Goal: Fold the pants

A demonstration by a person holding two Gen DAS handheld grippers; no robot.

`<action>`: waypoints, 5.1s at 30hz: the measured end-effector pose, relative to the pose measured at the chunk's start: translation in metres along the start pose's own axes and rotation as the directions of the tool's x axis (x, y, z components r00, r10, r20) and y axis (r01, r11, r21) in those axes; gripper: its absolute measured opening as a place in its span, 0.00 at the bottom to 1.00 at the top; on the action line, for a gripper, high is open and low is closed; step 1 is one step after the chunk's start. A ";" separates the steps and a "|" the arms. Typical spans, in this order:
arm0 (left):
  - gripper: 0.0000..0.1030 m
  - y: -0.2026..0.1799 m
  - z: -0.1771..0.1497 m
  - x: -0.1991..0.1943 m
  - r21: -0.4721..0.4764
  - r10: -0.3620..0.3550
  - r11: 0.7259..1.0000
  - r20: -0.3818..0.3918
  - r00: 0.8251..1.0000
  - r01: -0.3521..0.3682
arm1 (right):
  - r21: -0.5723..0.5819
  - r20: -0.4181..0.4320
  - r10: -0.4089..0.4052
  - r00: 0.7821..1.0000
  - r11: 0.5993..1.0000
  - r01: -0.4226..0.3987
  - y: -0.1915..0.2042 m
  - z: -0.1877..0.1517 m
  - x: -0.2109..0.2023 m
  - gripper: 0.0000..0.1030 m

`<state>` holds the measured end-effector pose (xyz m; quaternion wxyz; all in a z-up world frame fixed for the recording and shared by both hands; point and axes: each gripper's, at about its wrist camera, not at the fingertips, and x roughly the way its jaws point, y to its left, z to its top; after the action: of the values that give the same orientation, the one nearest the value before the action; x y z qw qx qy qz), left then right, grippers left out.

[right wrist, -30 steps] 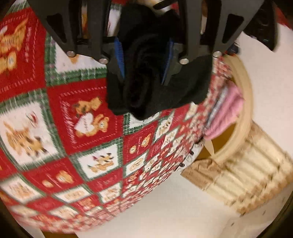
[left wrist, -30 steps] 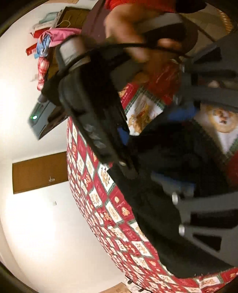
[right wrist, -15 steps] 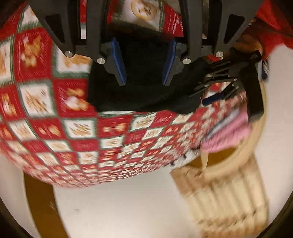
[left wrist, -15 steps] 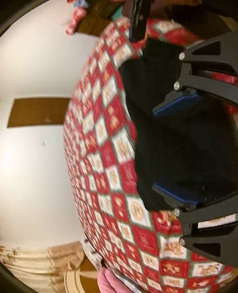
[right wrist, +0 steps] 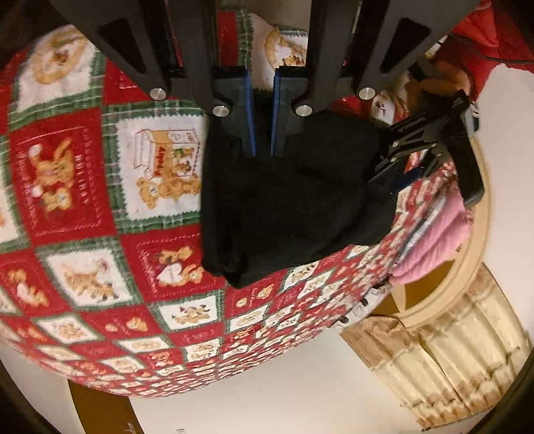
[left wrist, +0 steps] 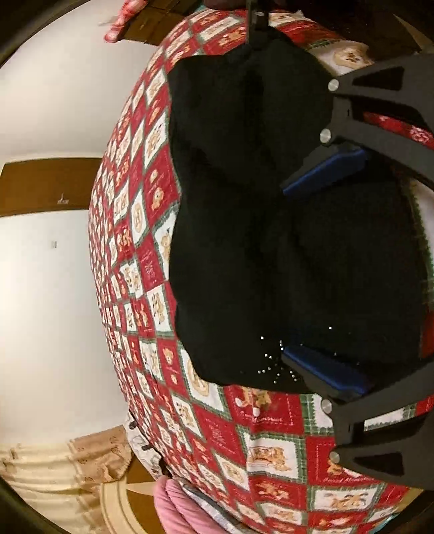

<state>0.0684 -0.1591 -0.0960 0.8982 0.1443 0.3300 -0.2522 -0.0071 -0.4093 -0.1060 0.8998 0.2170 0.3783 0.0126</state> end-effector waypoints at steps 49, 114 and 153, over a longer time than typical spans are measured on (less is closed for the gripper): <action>1.00 0.008 -0.036 -0.003 -0.027 -0.054 0.998 0.066 0.996 0.056 | -0.404 -0.386 -0.111 0.916 0.913 -0.060 0.230 0.135 0.271 0.00; 1.00 0.058 -0.012 0.024 -0.284 0.017 0.958 -0.105 0.994 -0.047 | 0.052 0.095 -0.161 0.982 0.986 0.157 0.030 -0.023 0.041 0.63; 0.20 0.057 -0.004 -0.001 -0.302 -0.152 0.941 0.029 0.988 0.154 | -0.079 0.153 -0.184 0.971 0.977 0.197 0.059 -0.022 0.038 0.30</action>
<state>0.0970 -0.1102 -0.0933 0.8882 -0.0219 0.3728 -0.2678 0.0131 -0.3409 -0.1215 0.9311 0.1376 0.3301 -0.0720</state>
